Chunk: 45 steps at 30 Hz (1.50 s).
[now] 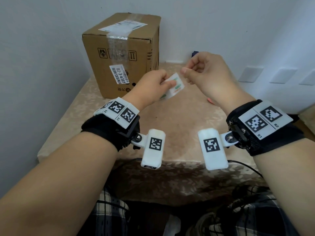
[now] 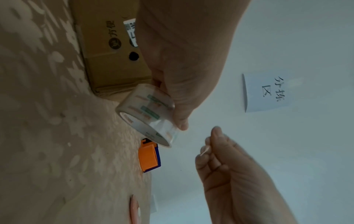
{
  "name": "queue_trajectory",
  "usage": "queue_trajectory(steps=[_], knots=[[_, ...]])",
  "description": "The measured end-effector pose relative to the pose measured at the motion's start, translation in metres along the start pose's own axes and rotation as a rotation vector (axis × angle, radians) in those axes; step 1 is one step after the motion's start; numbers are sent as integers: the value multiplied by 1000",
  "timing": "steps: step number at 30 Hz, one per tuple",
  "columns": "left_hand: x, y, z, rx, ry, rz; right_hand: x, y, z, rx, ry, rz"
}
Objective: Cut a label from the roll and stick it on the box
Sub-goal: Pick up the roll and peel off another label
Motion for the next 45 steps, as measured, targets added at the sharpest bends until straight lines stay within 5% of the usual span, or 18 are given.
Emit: queue_trajectory(steps=[4,10,18,30,45], knots=[[4,2,2,-8,-17,23,-12,-3,-1,-34,56,-85],[7,3,-2,-61,-30,28,-4,-7,3,41,-24,274],[5,4,-5,-70,-32,-22,2,-5,7,81,-66,441],[6,4,-5,-16,-51,110,1,6,3,99,-19,83],[5,-3,-4,-102,36,124,4,4,2,93,-113,548]])
Point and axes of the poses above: each hand's wrist, its own z-axis away from the middle knuckle, its own y-axis out of the palm, x = y × z, the point moved 7 cm from there along -z, towards the middle knuckle, and after that the axes turned 12 degrees about z, right-handed, at the moved point
